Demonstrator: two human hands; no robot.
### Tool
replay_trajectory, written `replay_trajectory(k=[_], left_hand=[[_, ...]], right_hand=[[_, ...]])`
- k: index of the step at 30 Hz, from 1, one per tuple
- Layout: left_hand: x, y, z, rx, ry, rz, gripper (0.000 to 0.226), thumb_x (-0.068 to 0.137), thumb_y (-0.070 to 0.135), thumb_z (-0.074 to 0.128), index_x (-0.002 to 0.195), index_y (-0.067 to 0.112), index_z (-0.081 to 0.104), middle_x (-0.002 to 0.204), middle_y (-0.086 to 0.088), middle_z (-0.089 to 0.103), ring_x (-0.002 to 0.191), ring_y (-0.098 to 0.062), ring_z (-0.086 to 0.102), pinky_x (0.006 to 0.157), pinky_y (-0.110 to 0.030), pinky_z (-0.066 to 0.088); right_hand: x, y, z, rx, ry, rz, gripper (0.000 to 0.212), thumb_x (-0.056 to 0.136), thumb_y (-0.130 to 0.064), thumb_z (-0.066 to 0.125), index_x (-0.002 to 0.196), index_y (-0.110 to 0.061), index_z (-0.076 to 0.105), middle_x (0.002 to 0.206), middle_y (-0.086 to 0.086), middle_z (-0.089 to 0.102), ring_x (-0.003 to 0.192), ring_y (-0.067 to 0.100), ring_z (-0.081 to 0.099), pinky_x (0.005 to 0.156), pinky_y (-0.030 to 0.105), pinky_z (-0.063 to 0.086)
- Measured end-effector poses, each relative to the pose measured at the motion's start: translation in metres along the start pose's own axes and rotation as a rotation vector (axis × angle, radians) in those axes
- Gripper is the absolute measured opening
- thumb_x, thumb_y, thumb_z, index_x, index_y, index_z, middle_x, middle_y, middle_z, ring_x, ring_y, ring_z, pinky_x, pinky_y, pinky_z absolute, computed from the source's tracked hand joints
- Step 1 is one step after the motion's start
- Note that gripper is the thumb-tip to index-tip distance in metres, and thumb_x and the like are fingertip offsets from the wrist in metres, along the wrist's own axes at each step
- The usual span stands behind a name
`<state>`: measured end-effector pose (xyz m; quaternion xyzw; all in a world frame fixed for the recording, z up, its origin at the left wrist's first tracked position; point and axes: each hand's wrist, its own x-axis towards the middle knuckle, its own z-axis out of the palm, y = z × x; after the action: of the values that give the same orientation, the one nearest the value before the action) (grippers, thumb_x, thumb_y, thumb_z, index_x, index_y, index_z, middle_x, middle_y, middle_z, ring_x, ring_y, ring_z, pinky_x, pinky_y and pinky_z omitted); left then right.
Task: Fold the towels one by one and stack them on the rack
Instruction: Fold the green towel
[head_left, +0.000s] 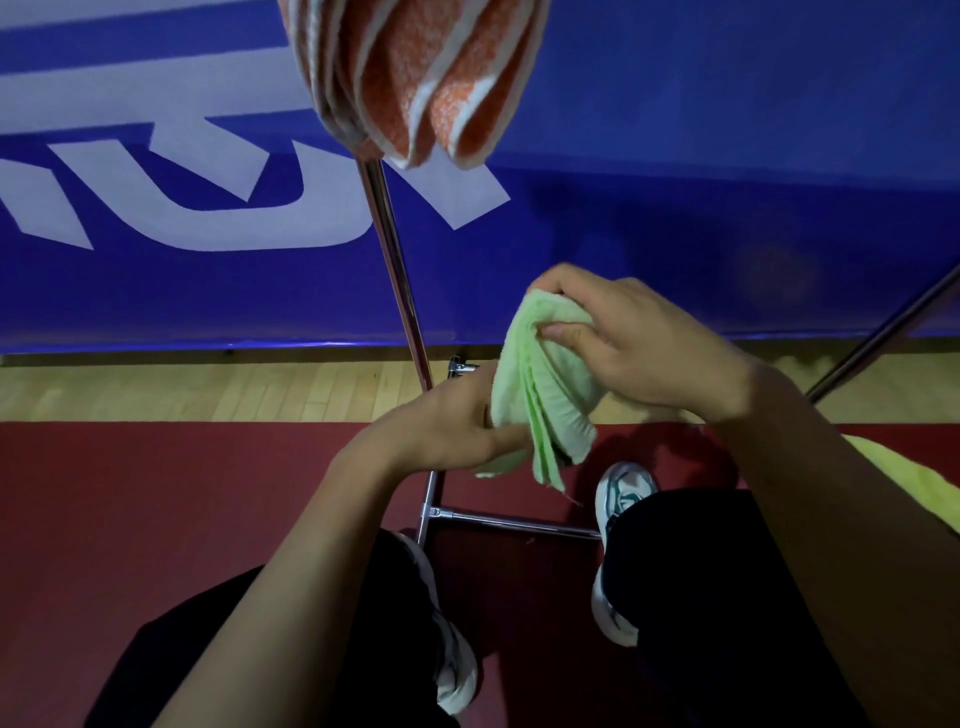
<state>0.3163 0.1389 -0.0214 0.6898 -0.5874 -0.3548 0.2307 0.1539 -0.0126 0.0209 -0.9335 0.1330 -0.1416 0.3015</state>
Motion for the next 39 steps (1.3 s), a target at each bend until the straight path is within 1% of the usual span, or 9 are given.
replay_trajectory(k=[5, 11, 17, 22, 24, 28, 32, 36, 39], left_hand=[[-0.005, 0.011, -0.005, -0.129, -0.347, -0.031, 0.048, 0.093, 0.053, 0.067, 0.136, 0.034, 0.058, 0.124, 0.017, 0.072, 0.115, 0.001, 0.065, 0.098, -0.023, 0.049], [0.004, 0.011, 0.005, -0.074, -0.090, -0.082, 0.040, 0.101, 0.061, 0.049, 0.119, 0.033, 0.072, 0.110, 0.012, 0.077, 0.105, 0.000, 0.070, 0.101, -0.031, 0.055], [0.009, -0.002, 0.011, 0.042, 0.070, -0.034, 0.024, 0.099, 0.038, 0.067, 0.114, 0.019, 0.070, 0.108, 0.000, 0.071, 0.098, -0.012, 0.069, 0.091, -0.041, 0.059], [0.003, -0.004, -0.001, -0.068, 0.125, -0.121, 0.066, 0.083, 0.064, 0.072, 0.139, 0.034, 0.051, 0.118, 0.011, 0.073, 0.105, -0.006, 0.071, 0.097, -0.041, 0.059], [0.002, -0.003, -0.002, -0.128, 0.163, -0.131, 0.067, 0.084, 0.058, 0.076, 0.139, 0.032, 0.048, 0.111, 0.006, 0.074, 0.093, -0.015, 0.076, 0.088, -0.046, 0.062], [0.003, 0.001, 0.004, -0.284, 0.274, -0.174, 0.064, 0.092, 0.033, 0.078, 0.144, 0.024, 0.041, 0.101, 0.005, 0.070, 0.075, -0.022, 0.076, 0.072, -0.047, 0.066], [0.007, -0.005, 0.002, -0.254, 0.370, -0.144, 0.070, 0.097, 0.028, 0.073, 0.153, 0.029, 0.031, 0.111, 0.008, 0.069, 0.082, -0.019, 0.077, 0.082, -0.046, 0.064], [0.010, -0.004, 0.009, -0.120, 0.327, -0.087, 0.056, 0.098, 0.021, 0.064, 0.146, 0.026, 0.035, 0.109, 0.010, 0.065, 0.095, -0.008, 0.068, 0.084, -0.034, 0.057], [0.016, -0.004, 0.013, -0.061, 0.287, -0.053, 0.050, 0.097, 0.008, 0.052, 0.143, 0.020, 0.040, 0.117, 0.005, 0.059, 0.109, -0.012, 0.061, 0.095, -0.035, 0.052]], right_hand=[[0.003, -0.003, 0.007, -0.190, 0.043, -0.073, 0.023, 0.099, -0.014, 0.060, 0.115, -0.028, 0.053, 0.094, -0.008, 0.063, 0.086, 0.019, 0.059, 0.073, 0.047, 0.052], [0.008, -0.007, 0.012, -0.263, 0.071, -0.151, 0.036, 0.092, 0.001, 0.056, 0.117, -0.025, 0.056, 0.100, -0.008, 0.061, 0.095, 0.018, 0.048, 0.073, 0.049, 0.052], [0.005, -0.013, 0.010, -0.178, 0.117, -0.073, 0.034, 0.095, 0.002, 0.052, 0.117, -0.024, 0.055, 0.102, -0.007, 0.060, 0.095, 0.013, 0.047, 0.075, 0.044, 0.050], [0.004, -0.011, 0.000, -0.071, 0.137, 0.011, 0.031, 0.102, 0.001, 0.045, 0.120, -0.023, 0.052, 0.103, -0.009, 0.058, 0.088, -0.013, 0.055, 0.073, 0.026, 0.048], [0.004, -0.007, -0.002, -0.048, 0.165, 0.022, 0.024, 0.103, 0.002, 0.045, 0.106, -0.022, 0.049, 0.091, -0.015, 0.052, 0.082, -0.026, 0.050, 0.067, 0.013, 0.042], [0.007, -0.001, -0.001, -0.086, 0.217, 0.059, 0.024, 0.107, -0.015, 0.047, 0.096, -0.031, 0.034, 0.082, -0.015, 0.043, 0.075, -0.010, 0.051, 0.061, 0.015, 0.035], [0.009, 0.001, 0.001, -0.107, 0.226, 0.058, 0.015, 0.107, -0.028, 0.048, 0.099, -0.031, 0.036, 0.092, 0.002, 0.054, 0.078, 0.016, 0.051, 0.068, 0.031, 0.036], [0.008, -0.004, 0.004, -0.087, 0.211, 0.022, 0.010, 0.108, -0.031, 0.048, 0.103, -0.029, 0.040, 0.095, 0.000, 0.055, 0.083, 0.013, 0.051, 0.070, 0.030, 0.037], [0.008, -0.007, 0.008, -0.115, 0.183, 0.022, 0.014, 0.109, -0.033, 0.044, 0.112, -0.020, 0.041, 0.087, -0.002, 0.053, 0.075, 0.017, 0.052, 0.062, 0.036, 0.039]])
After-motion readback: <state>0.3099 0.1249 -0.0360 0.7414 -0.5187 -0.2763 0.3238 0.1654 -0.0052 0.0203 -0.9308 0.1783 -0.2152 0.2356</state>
